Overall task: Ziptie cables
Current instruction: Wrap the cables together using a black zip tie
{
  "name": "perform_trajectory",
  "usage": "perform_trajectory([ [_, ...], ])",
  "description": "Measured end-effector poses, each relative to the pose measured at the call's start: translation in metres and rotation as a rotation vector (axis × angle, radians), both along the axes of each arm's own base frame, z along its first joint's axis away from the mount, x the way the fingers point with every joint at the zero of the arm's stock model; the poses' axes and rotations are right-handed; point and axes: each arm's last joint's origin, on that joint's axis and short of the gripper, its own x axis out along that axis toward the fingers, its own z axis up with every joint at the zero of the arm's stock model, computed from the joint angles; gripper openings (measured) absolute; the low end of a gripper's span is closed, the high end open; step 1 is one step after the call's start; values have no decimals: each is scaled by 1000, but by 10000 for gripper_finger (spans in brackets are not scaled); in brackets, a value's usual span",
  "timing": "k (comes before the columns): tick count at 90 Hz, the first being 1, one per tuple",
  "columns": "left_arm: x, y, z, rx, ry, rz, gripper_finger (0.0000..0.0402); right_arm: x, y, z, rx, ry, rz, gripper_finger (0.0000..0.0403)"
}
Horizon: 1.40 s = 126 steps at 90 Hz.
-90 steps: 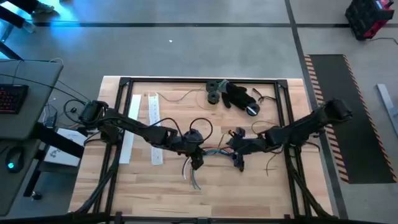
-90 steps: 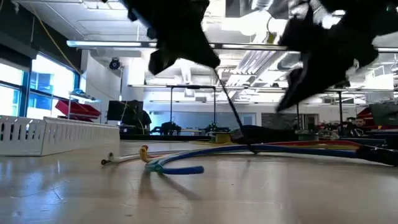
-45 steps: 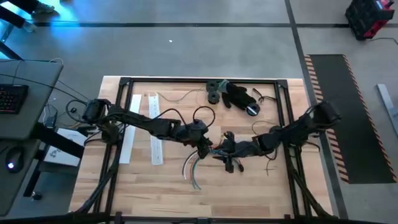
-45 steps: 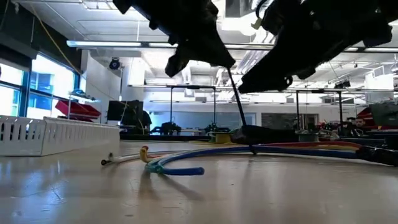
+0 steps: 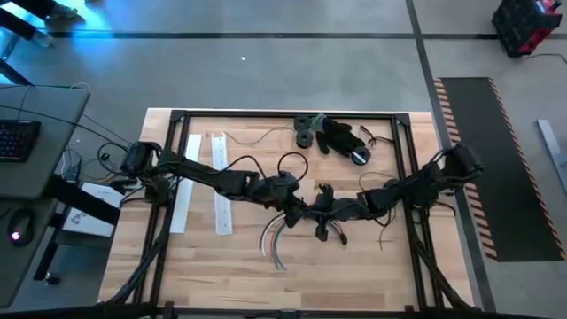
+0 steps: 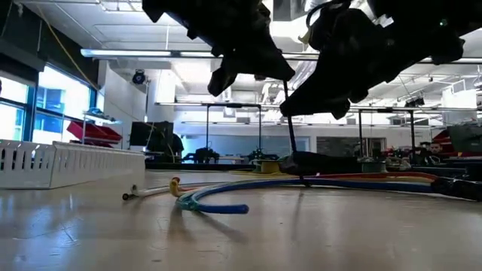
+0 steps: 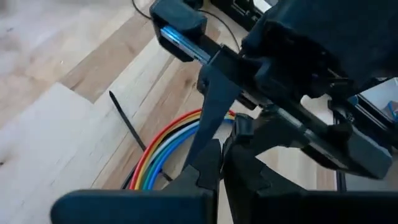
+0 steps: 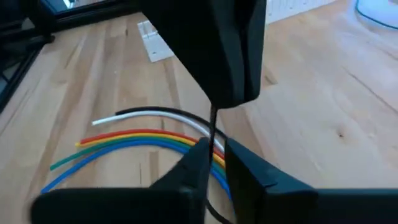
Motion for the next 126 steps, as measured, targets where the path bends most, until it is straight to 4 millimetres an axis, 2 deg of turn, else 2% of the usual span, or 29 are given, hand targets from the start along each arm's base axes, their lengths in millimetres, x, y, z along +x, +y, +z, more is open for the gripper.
perform_trajectory([
  [10,1,-1,1,-15,-9,-20,1,-1,1,-1,51,1,-21,1],
  [20,0,-3,1,-35,-4,-51,9,-11,7,-10,81,29,-29,0],
  [35,-2,-7,-2,-56,36,-127,47,-32,6,-31,104,86,-48,0],
  [46,-7,-9,-8,-26,104,-168,81,-42,3,-40,133,76,-44,0],
  [58,-4,-11,-19,46,93,-198,107,-44,3,-40,150,44,-34,0],
  [70,10,-12,-38,64,9,-200,118,-43,3,-38,151,22,-29,0],
  [84,26,-7,-52,21,-106,-159,120,-42,3,-36,156,5,-26,0],
  [103,33,3,-50,-3,-192,-113,113,-42,3,-36,156,6,-26,0],
  [126,35,6,-42,2,-256,-116,59,-42,3,-36,156,6,-26,0],
])
